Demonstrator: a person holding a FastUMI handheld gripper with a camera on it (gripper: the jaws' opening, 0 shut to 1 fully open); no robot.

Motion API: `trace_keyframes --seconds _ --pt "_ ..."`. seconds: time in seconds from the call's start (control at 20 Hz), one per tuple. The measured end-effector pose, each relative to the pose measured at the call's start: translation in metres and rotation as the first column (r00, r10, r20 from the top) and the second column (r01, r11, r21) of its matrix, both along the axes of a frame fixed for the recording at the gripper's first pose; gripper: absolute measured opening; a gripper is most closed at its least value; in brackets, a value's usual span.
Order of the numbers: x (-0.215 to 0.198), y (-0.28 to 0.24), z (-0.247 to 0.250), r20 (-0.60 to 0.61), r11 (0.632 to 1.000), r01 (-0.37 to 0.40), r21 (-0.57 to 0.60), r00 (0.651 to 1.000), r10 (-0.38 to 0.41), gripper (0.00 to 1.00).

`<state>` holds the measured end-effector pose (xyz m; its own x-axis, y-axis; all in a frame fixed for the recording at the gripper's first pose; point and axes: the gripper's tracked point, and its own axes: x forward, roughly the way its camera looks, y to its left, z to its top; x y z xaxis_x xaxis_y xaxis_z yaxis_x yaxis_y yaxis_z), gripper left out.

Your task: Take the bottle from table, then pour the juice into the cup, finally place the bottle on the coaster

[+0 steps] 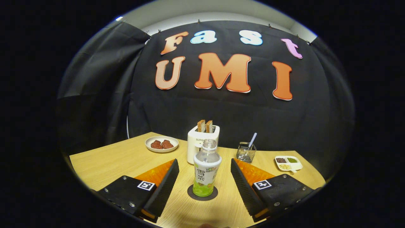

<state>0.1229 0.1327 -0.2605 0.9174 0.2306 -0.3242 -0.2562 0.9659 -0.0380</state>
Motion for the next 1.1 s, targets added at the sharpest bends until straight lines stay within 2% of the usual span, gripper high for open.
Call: trace_keyframes --seconds 0.25,0.5,0.8,1.0,1.1 --pt "-0.038 -0.026 0.101 0.147 1.0 0.011 -0.018 0.989 -0.008 0.98" --pt "-0.09 -0.051 0.188 0.282 0.998 0.032 0.052 0.958 -0.046 0.99" --pt "-0.146 -0.091 0.247 0.374 0.993 0.099 0.056 0.921 -0.113 0.98" --pt "-0.169 -0.105 0.265 0.395 0.988 0.106 0.117 0.908 -0.144 0.98" --pt "-0.179 -0.121 0.266 0.398 0.984 0.146 0.104 0.9 -0.175 0.98"
